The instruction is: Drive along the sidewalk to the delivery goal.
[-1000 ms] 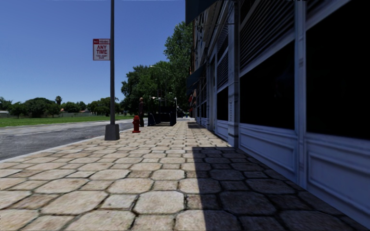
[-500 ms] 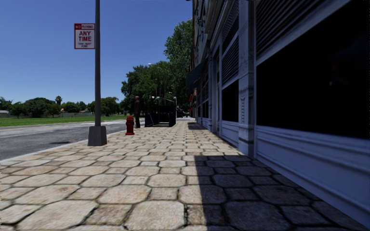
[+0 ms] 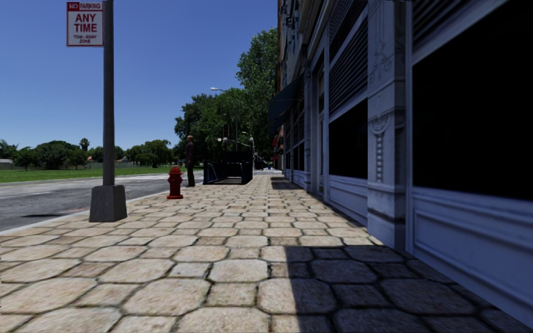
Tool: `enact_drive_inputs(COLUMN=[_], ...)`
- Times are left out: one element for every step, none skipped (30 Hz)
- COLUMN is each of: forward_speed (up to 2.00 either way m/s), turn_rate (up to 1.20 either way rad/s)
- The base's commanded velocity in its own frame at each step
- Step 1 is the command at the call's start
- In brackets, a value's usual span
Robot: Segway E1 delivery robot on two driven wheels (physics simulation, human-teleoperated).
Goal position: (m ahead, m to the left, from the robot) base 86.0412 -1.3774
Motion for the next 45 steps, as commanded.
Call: enact_drive_inputs(forward_speed=[2.0, 2.0, 2.0, 2.0, 2.0, 2.0, 2.0, 2.0, 2.0, 2.0, 2.0, 2.0, 2.0, 2.0, 2.0, 2.0, 2.0, 2.0, 2.0, 2.0, 2.0, 2.0, 2.0, 2.0, 2.0, 2.0, 2.0, 2.0, 2.0, 2.0, 2.0, 2.0, 2.0, 2.0, 2.0, 2.0, 2.0, 2.0, 2.0, 2.0, 2.0, 2.0, 2.0, 2.0, 2.0], turn_rate=[0.0, 0.0, 0.0, 0.0, 0.0, 0.0, 0.0, 0.0, 0.0, 0.0, 0.0, 0.0, 0.0, 0.0, 0.0, 0.0, 0.0, 0.0, 0.0, 0.0, 0.0, 0.0, 0.0, 0.0, 0.0, 0.0, 0.0, 0.0, 0.0, 0.0, 0.0, 0.0, 0.0, 0.0, 0.0, 0.0, 0.0, 0.0, 0.0, 0.0, 0.0, 0.0, 0.0, 0.0, 0.0])
